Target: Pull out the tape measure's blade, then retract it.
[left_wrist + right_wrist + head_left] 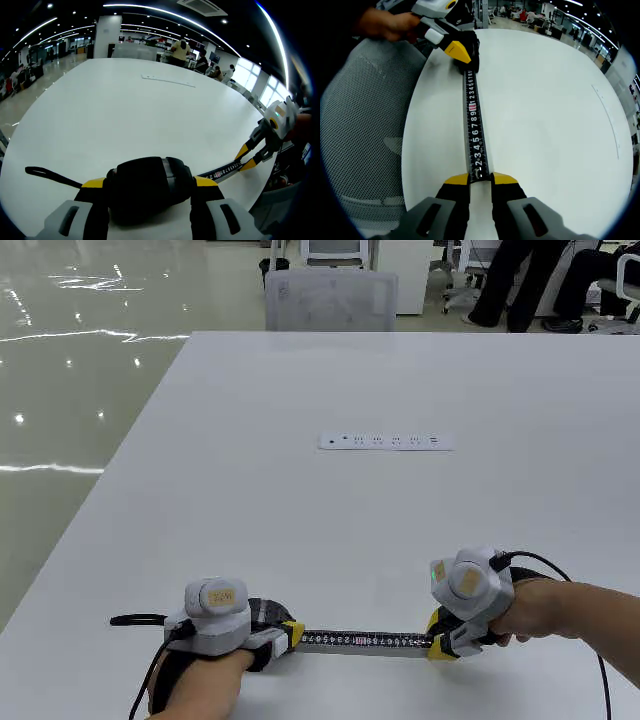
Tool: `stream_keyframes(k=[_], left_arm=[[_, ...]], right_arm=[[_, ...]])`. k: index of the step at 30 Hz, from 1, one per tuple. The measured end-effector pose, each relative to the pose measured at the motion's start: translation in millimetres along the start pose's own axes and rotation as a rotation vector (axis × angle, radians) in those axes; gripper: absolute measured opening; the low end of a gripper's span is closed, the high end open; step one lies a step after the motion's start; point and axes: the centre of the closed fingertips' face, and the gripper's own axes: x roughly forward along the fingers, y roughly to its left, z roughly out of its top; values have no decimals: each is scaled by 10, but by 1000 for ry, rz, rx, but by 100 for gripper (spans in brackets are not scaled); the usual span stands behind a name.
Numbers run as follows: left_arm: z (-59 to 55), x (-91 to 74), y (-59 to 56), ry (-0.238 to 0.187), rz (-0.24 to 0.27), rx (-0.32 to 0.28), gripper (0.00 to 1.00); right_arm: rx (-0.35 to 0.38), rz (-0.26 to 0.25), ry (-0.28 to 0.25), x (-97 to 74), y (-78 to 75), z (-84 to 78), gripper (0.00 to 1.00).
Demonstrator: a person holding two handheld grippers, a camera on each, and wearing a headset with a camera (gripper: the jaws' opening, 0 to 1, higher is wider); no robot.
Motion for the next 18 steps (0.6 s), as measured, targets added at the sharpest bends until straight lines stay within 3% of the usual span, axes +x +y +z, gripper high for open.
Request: stream_keyframes(k=[18], left_arm=[[-7,-10,1,0,1,-2,62]], right_arm=[[-25,13,-13,47,24,98,14]])
